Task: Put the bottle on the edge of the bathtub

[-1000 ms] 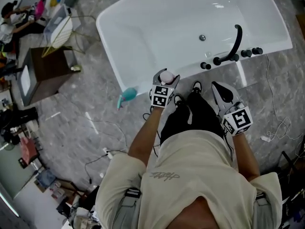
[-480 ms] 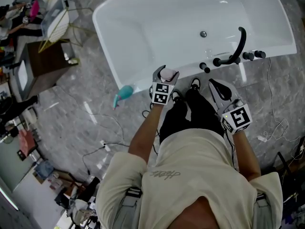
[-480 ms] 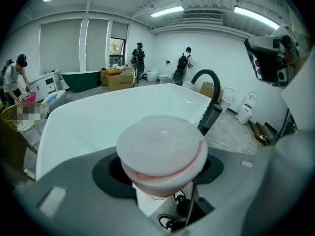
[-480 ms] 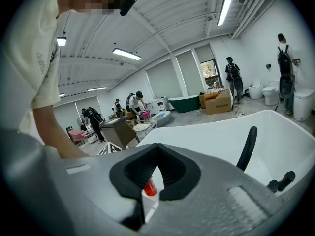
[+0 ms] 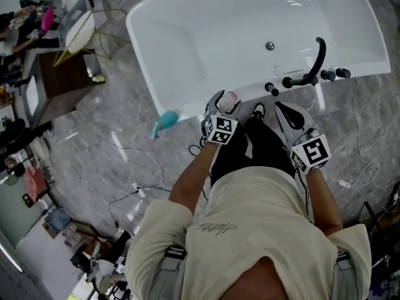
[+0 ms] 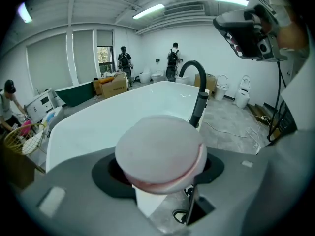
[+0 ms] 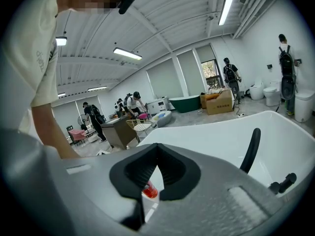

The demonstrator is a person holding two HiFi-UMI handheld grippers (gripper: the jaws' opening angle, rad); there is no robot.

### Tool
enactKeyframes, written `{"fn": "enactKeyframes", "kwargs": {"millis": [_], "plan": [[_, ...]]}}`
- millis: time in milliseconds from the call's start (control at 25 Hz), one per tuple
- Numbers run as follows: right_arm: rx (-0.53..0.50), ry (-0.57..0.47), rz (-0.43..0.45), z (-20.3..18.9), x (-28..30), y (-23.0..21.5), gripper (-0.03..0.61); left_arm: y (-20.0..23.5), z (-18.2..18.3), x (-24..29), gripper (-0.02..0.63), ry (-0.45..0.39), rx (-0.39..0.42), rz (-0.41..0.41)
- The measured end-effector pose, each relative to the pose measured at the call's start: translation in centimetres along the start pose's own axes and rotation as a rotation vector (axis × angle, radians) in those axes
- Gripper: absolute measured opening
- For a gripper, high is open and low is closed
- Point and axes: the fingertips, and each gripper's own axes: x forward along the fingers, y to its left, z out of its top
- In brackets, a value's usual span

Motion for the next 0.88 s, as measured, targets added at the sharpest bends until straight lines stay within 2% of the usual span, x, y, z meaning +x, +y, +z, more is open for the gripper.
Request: {"fn": "enactKeyframes", "kwargs": {"millis": [320,520,880], "plan": [[-0.006,-0.013,-0.012,0.0,-0.8,1.2,0.002,-0.6,-0.4,0.1,0.332,0.018,-0.007,0.006],[-0.032,-0.027,-0.033,0.3,-1.7,2.4,0.002,-1.0,0.5,-1.0,0.365,-0.035,-0.016,-0.021],[-0.087,-0.044,-0.072,0.4,-3.0,5.2,0.002,-0.1,1.9,-6.0,0.351,-0.168,-0.064,-0.010]]}}
